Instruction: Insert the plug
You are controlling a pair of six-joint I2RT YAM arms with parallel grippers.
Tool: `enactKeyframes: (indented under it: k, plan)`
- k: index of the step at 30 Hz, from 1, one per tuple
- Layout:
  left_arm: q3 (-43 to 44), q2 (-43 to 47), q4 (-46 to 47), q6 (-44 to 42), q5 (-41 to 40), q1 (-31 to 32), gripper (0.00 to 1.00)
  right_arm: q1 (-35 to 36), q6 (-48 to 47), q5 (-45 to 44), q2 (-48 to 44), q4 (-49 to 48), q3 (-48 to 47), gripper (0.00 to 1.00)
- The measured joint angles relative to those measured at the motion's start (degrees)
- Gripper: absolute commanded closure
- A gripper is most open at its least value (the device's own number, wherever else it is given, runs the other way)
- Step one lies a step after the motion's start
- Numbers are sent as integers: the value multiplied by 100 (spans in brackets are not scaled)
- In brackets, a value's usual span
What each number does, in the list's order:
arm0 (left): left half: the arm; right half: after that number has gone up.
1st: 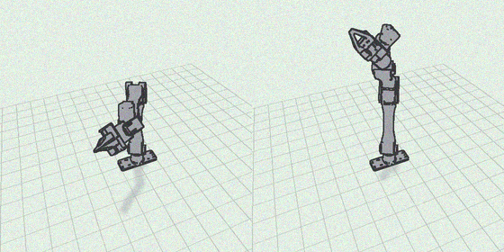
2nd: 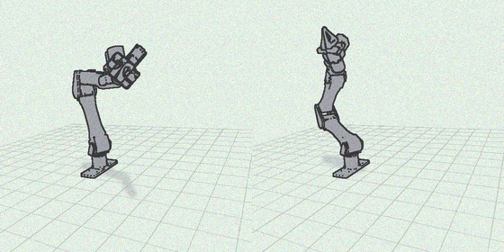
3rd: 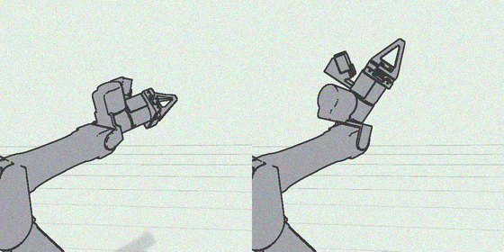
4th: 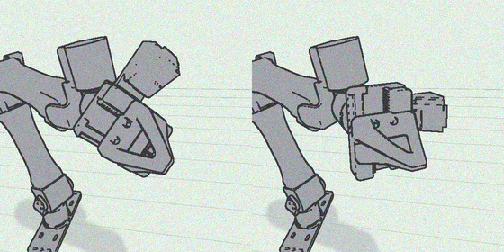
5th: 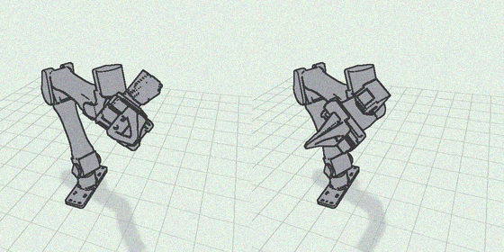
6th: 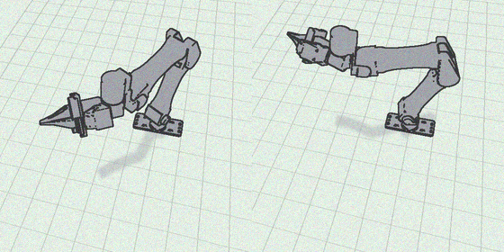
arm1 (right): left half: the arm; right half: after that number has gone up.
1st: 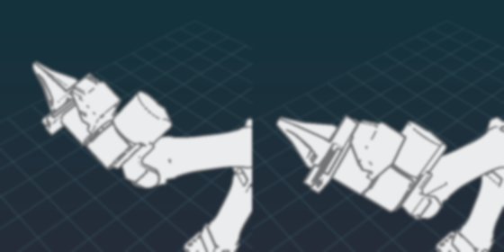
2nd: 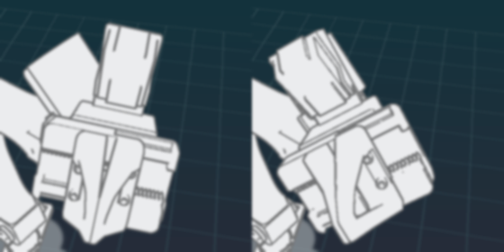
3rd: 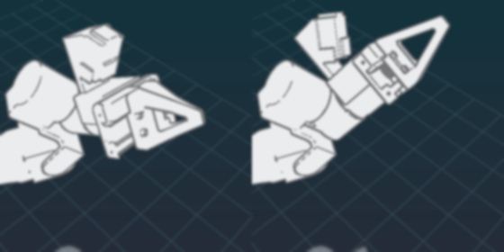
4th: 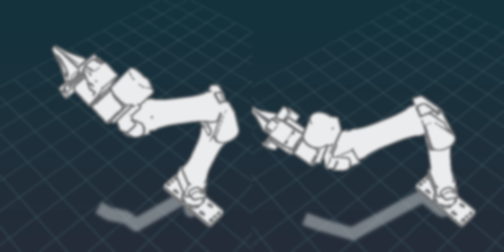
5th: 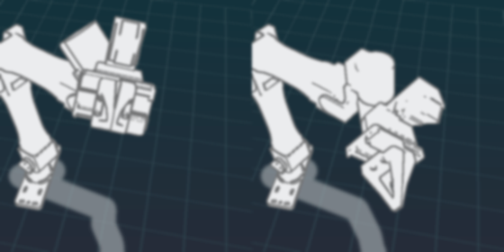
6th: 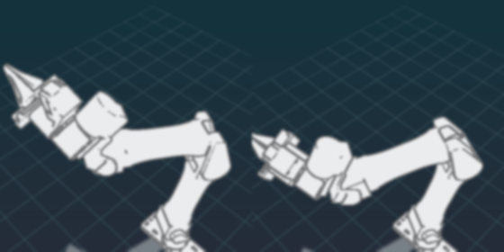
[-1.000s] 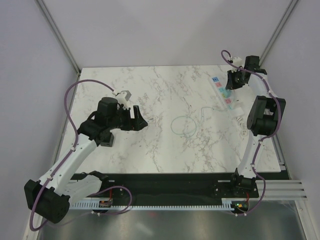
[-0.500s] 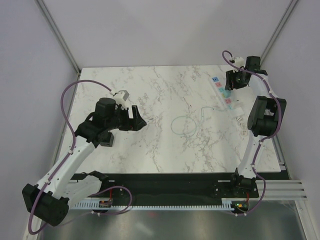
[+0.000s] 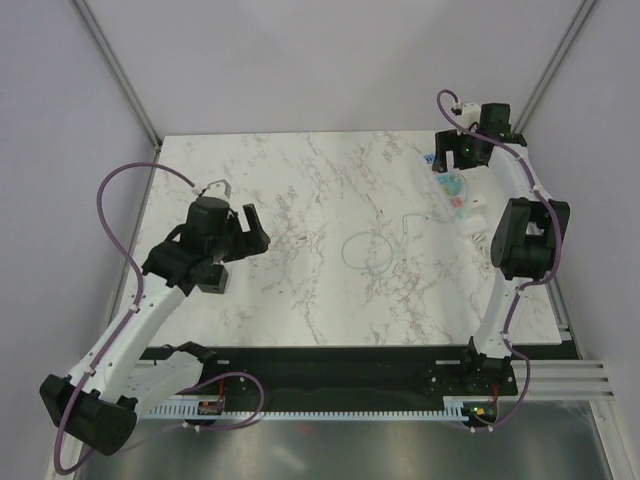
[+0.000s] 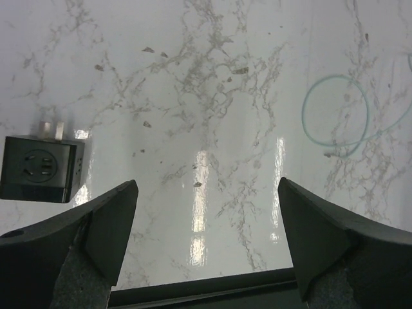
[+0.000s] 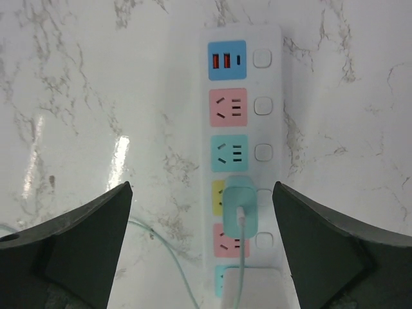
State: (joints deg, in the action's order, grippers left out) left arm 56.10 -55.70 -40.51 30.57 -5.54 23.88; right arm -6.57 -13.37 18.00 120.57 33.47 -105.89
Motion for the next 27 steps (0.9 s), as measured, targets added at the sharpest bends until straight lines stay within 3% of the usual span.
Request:
enactKeyframes:
  k: [7, 14, 20, 23, 27]
  plan:
    - [221, 79, -713, 599, -1207, -42, 0, 291, 619, -544, -977, -243, 238, 2]
    - [232, -74, -1445, 1792, -1453, -439, 0, 542, 1985, -763, -2236, -420, 1010, 2]
    - [234, -640, -1687, 2256, -1408, -1156, 8, 1812, 2214, -918, -2868, -439, 1851, 2]
    - [232, -750, -1690, 2371, -1589, -1335, 6, 2380, 2221, -907, -3025, -420, 2216, 2]
    - [101, -964, -1563, 2277, -1853, -1440, 0, 2570, 2280, -920, -3276, -387, 2627, 2]
